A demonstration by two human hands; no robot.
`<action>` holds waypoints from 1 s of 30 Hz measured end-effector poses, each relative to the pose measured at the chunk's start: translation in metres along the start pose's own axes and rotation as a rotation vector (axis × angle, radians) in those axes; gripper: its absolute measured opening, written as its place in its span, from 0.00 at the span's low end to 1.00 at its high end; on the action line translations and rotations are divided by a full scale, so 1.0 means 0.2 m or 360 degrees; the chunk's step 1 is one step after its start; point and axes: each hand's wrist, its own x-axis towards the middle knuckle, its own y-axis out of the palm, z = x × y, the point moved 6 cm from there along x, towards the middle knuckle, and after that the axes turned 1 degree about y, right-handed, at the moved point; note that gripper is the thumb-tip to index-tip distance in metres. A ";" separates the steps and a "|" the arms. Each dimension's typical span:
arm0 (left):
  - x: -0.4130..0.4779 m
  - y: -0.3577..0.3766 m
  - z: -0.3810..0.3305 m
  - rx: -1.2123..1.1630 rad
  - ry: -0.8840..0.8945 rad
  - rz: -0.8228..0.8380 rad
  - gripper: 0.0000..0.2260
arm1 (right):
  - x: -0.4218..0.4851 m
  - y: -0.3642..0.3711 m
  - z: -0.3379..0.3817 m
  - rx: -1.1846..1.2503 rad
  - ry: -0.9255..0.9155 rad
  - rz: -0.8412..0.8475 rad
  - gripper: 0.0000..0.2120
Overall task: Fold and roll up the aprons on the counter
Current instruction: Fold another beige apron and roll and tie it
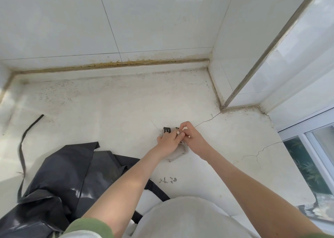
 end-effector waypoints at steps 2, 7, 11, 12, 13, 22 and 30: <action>0.00 0.00 0.00 0.0024 -0.0031 -0.0032 0.19 | 0.00 0.00 0.01 0.0052 0.0023 -0.0018 0.06; -0.01 -0.03 0.01 -0.0220 -0.0083 0.0024 0.20 | 0.02 0.01 0.01 -0.0013 0.0055 -0.0061 0.08; 0.00 -0.04 0.03 -0.0499 -0.0097 0.0065 0.16 | 0.02 0.00 0.01 0.0038 0.0080 -0.0107 0.08; 0.00 -0.04 0.03 -0.0534 -0.0076 0.0077 0.16 | 0.02 -0.01 0.01 0.0067 0.0081 -0.0112 0.08; 0.00 -0.04 0.02 -0.0565 -0.0056 0.0097 0.16 | 0.02 -0.01 0.00 0.0087 0.0085 -0.0108 0.08; 0.01 -0.05 0.06 -0.0961 -0.0062 -0.0022 0.09 | 0.02 -0.02 -0.03 0.0120 0.0156 0.0057 0.12; -0.02 -0.08 0.04 -0.1139 -0.0025 0.0205 0.13 | 0.07 -0.02 -0.03 -0.0138 0.0216 0.0064 0.11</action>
